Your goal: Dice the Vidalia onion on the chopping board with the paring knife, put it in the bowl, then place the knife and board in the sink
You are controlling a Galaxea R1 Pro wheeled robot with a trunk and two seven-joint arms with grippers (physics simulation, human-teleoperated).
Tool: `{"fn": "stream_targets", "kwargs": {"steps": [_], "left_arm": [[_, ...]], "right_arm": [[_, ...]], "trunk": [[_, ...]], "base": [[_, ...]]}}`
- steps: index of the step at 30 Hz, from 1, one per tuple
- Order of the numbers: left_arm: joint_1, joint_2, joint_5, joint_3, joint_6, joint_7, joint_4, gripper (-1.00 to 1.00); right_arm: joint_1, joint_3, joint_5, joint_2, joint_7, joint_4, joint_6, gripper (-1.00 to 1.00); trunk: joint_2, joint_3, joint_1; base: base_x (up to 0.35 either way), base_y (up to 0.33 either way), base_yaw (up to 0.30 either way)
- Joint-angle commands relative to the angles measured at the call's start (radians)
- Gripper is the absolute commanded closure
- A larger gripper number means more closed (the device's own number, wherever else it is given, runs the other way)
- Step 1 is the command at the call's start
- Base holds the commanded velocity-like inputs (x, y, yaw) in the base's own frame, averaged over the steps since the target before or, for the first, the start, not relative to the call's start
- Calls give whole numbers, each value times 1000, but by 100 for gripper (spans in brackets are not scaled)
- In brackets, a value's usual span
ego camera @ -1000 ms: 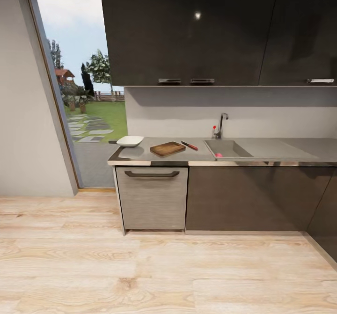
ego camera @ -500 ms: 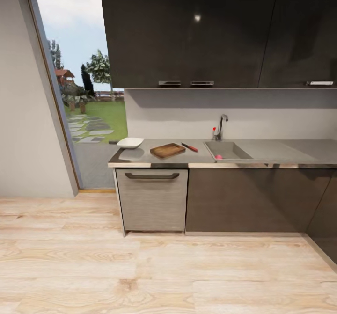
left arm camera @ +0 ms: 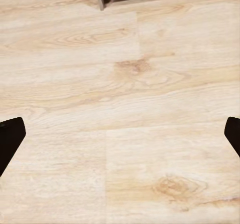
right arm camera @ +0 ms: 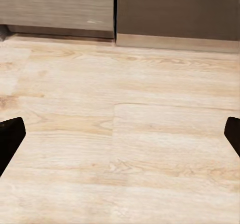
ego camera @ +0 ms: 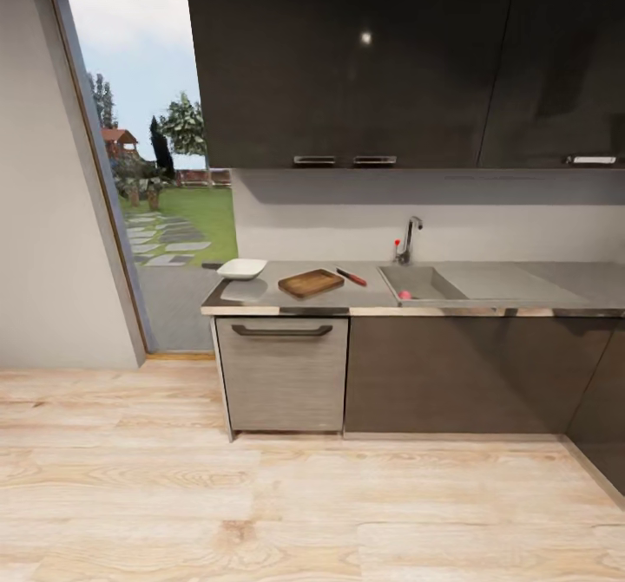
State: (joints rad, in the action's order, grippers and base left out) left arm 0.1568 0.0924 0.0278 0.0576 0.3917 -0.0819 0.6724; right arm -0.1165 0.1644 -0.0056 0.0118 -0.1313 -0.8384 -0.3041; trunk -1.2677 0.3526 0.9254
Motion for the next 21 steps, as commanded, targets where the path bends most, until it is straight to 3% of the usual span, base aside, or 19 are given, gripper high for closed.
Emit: {"fn": "stream_targets", "kwargs": {"steps": [1, 10, 21], "left_arm": [[0, 1, 3, 5, 1, -9, 1, -100], [0, 1, 3, 5, 1, -9, -2, -100], [0, 1, 3, 5, 0, -9, -8, -100]], "right_arm": [[0, 3, -1, 0, -7, -1, -1, -100], [0, 4, -2, 0, -7, 14, -2, -100], [0, 4, 1, -2, -5, 175, -6, -100]], "trunk": [[7, -3, -4], [70, -31, -38], [147, -65, -81]], "base": [[0, 0, 0], [0, 0, 0], [0, 0, 0]]}}
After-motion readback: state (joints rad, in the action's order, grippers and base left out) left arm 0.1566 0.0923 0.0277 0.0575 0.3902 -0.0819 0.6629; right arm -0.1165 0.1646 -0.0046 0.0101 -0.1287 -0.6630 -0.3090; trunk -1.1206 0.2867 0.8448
